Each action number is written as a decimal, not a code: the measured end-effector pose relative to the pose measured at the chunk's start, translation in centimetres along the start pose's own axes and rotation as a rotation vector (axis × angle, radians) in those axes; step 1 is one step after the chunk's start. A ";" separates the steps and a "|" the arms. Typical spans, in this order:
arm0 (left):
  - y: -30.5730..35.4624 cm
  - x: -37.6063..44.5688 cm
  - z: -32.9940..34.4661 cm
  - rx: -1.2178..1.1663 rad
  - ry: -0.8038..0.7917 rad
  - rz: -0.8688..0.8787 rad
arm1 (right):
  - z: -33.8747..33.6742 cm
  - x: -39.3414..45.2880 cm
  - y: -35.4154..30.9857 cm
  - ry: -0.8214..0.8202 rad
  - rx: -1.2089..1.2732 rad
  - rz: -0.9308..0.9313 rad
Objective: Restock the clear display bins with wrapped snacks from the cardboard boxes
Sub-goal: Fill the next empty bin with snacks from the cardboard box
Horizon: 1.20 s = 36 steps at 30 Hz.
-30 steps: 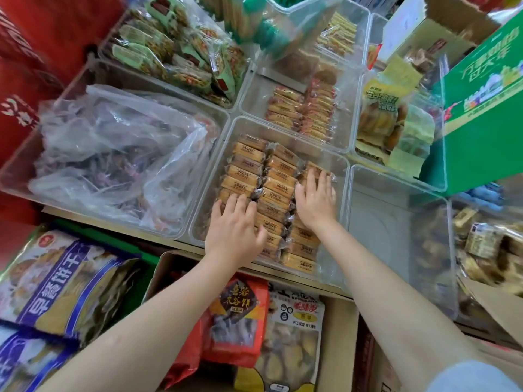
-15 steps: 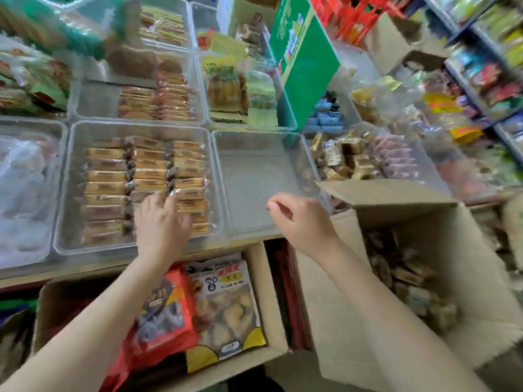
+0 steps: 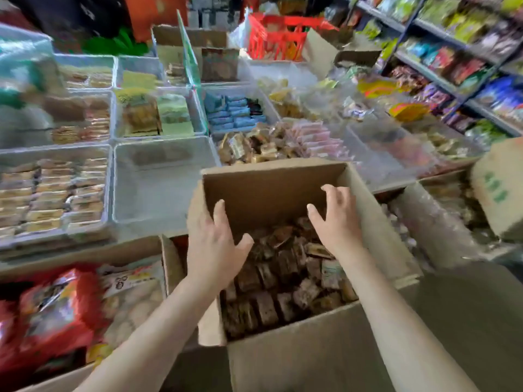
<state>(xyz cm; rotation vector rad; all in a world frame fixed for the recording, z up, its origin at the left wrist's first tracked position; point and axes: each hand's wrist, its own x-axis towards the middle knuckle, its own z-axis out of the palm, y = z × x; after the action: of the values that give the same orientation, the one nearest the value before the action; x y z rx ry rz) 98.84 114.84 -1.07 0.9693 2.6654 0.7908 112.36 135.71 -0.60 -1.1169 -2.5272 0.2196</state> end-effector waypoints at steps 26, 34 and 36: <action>0.0 4.3 1.6 0.154 0.108 -0.595 | 10.7 13.2 -3.7 -0.004 -0.014 -0.431; -0.3 3.4 1.3 0.146 0.106 -0.602 | 10.4 9.3 -3.2 0.128 -0.051 -0.461; -0.2 3.2 1.2 0.147 0.092 -0.600 | 10.2 9.6 -3.5 0.127 -0.043 -0.438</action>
<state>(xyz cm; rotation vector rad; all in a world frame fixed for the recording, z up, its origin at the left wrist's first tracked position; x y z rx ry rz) 96.72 117.31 -2.19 0.1200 2.8771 0.5148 100.04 140.46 -6.40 -0.5467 -2.5919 -0.0225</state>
